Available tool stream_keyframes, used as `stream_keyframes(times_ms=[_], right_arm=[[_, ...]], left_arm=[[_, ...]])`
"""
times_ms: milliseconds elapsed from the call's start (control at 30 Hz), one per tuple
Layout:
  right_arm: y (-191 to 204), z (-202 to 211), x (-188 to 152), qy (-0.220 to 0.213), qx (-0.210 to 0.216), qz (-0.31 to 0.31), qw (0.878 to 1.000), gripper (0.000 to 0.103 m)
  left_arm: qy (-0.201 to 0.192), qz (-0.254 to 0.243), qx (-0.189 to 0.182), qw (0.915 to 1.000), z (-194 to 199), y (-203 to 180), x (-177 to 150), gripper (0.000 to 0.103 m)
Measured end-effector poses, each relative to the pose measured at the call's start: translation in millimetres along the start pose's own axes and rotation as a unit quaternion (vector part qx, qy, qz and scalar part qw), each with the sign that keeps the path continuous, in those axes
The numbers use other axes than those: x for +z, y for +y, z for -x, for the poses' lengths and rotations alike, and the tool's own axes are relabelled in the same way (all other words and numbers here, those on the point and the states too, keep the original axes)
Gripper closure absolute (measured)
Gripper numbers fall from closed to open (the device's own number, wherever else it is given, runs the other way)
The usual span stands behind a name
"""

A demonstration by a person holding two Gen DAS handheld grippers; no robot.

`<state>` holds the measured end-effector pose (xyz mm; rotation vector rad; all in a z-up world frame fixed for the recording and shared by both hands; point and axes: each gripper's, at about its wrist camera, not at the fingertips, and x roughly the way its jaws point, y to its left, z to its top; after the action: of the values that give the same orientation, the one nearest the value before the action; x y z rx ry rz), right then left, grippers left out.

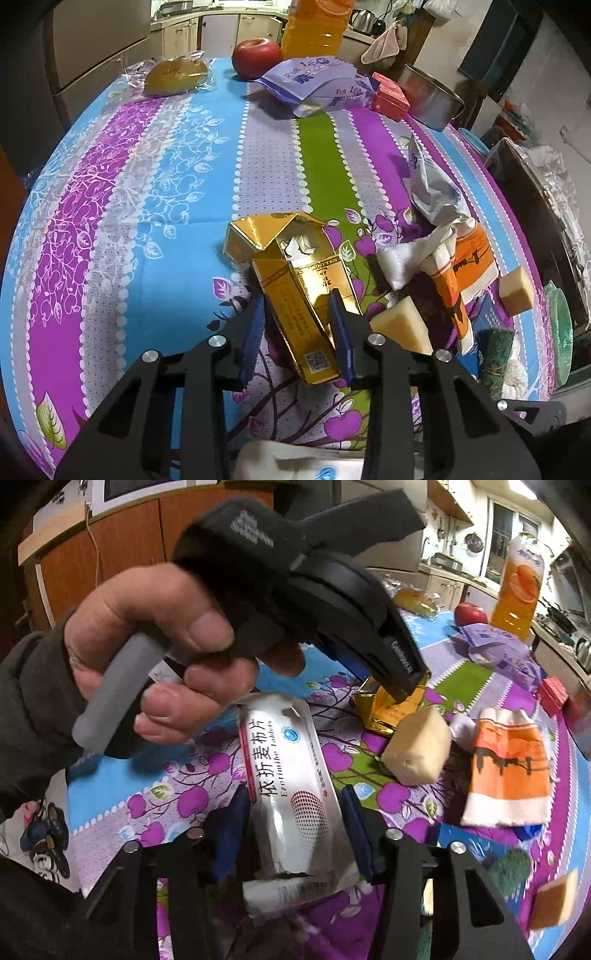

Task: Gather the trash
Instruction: 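Grasp the gold box with the left gripper while the right gripper grasps the white medicine box, then carry the gold box and white medicine box over the green bin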

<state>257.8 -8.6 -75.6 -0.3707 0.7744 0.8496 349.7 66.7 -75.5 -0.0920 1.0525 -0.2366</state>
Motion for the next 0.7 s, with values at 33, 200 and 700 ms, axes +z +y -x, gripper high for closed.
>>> stream_keyframes(times_ms=[33, 200, 700], right_arm=[[0.4, 5.0, -1.8, -0.006, -0.003, -0.005, 1.0, 0.053], [1.0, 35.1, -14.7, -0.041, -0.018, -0.044, 0.998, 0.056], [-28.3, 143.2, -39.7, -0.182, -0.165, -0.173, 0.954, 0.056]], left_arm=[[-0.002, 0.0, 0.001, 1.0, 0.9, -0.7, -0.9, 0.077], [-0.025, -0.002, 0.016, 0.9996, 12.8, -1.0, -5.5, 0.084], [-0.172, 0.006, 0.081, 0.9818, 114.7, -19.0, -36.6, 0.084]])
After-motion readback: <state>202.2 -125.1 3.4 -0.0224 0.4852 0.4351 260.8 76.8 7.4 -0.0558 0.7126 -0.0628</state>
